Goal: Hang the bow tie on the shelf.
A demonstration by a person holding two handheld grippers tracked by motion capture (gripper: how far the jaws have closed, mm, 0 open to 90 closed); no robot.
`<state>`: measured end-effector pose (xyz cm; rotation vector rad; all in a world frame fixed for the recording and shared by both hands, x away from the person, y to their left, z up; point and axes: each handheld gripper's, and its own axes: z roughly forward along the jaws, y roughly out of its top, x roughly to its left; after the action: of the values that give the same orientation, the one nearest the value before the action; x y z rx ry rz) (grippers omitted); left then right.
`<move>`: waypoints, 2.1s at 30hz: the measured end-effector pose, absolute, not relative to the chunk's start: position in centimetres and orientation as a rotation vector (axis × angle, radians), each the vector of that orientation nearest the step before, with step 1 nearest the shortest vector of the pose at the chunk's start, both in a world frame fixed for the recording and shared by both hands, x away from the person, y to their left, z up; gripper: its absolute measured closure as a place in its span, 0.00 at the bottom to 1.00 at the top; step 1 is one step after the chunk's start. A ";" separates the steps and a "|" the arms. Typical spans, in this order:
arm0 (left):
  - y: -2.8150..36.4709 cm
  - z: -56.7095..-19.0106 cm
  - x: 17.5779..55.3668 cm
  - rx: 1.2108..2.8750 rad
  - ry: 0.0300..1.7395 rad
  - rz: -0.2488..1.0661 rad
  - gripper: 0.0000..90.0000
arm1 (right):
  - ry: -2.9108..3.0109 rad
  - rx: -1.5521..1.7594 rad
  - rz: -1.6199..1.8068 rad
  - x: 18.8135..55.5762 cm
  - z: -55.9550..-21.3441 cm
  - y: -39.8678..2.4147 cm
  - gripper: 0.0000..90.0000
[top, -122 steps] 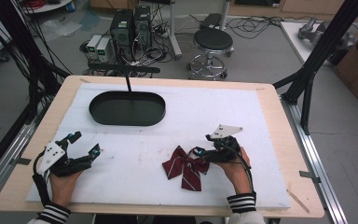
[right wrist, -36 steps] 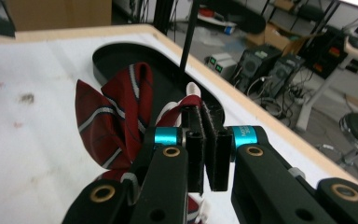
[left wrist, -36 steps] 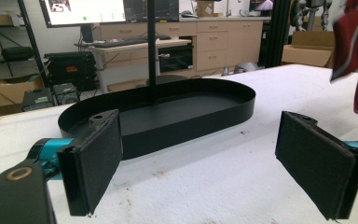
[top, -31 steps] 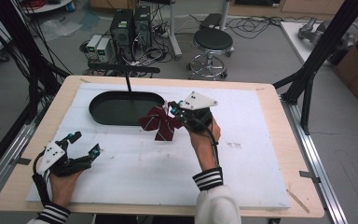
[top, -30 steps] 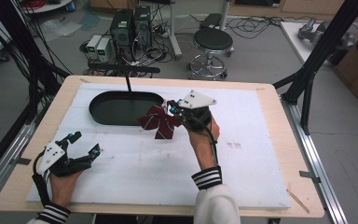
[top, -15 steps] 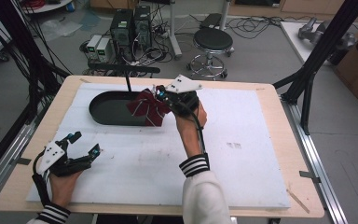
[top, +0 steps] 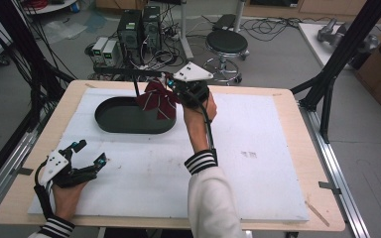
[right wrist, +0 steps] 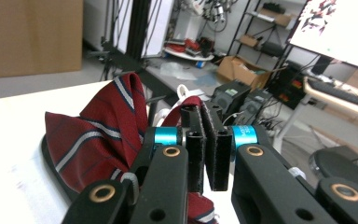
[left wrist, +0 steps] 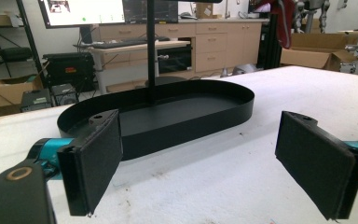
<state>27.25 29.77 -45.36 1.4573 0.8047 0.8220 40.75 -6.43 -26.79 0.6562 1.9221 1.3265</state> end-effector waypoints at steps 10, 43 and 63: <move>29.8 -45.4 27.3 1.452 0.805 0.819 0.17 | 1.879 0.684 1.288 42.8 -25.9 -5.8 0.98; 29.9 -45.4 27.2 1.451 0.803 0.812 0.17 | 1.909 0.710 1.250 46.4 -27.4 -3.0 0.98; 29.9 -45.4 27.2 1.445 0.798 0.816 0.17 | 2.039 0.696 1.194 46.7 -28.6 -1.4 0.97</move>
<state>27.18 29.90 -45.40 1.4452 0.7980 0.8163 46.65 -1.42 -28.62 0.6956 2.0387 1.1937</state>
